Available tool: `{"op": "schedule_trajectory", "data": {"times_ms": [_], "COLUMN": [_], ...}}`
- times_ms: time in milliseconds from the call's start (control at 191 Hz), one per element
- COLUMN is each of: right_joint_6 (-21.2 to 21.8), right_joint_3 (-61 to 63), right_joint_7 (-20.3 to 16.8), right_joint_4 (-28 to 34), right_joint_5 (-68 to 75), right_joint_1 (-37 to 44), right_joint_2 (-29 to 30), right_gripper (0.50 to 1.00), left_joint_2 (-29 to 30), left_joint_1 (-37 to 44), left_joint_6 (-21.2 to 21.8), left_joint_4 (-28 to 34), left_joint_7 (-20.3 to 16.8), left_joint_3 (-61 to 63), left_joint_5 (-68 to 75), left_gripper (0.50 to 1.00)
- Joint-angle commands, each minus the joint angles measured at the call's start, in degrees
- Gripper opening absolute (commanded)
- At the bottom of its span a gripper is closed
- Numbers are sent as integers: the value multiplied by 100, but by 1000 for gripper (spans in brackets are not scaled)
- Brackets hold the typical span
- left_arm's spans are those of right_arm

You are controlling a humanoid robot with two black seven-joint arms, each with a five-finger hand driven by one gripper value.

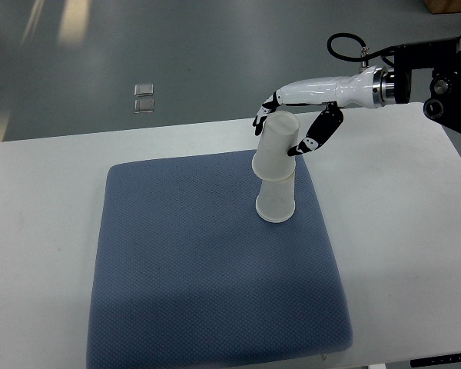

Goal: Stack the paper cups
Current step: 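Open the right hand to release the cup onto the stack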

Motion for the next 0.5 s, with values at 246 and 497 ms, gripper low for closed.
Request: {"op": "schedule_trajectory", "data": {"times_ms": [246,497], "right_joint_6": [145,400], "right_joint_3": [-6,-6], "right_joint_7": [15,24], "right_joint_4": [45,97], "right_joint_5": [0,0], "right_joint_1": [17,70], "right_joint_2": [-57,-92], "right_gripper": [854,852], "left_joint_2": [0,0], "left_joint_1": [0,0], "left_joint_6": [0,0], "left_joint_4": [0,0], "left_joint_7": [0,0], "left_joint_3": [0,0], "left_joint_5": [0,0], "left_gripper": [1000,1000]}}
